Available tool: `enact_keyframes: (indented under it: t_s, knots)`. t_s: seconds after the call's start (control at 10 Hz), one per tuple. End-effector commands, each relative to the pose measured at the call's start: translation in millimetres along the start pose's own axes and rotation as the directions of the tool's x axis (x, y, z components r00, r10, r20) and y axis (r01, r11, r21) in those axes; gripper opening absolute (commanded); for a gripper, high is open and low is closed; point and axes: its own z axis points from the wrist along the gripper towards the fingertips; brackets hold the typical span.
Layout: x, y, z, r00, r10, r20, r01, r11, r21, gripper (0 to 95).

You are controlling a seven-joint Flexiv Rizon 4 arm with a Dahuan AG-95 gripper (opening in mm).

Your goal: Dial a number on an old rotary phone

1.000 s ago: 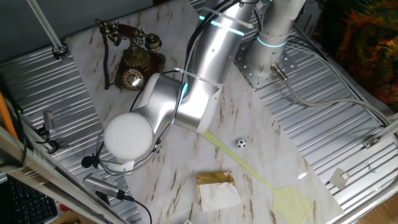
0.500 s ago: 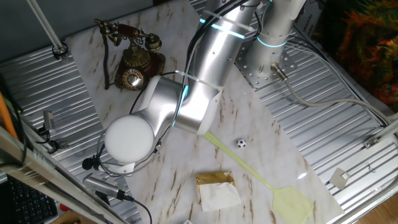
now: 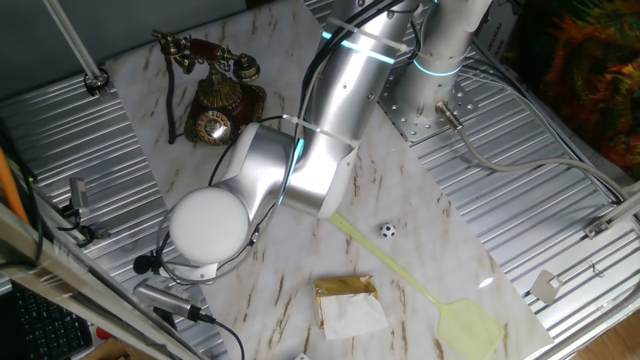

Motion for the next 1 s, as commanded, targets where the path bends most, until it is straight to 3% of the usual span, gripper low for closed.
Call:
enact_keyframes:
  t_s: [0.1,0.2,1.0]
  knots:
    - [0.3,-0.2,0.2,1.0,-0.012,-0.001,0.012,1.0,0.001,0.0]
    - [0.4,-0.2,0.2,1.0,-0.018,0.0,0.018,1.0,0.002,19.0]
    - [2.7,-2.4,0.4,0.999,-0.035,0.002,0.035,0.999,0.008,19.0]
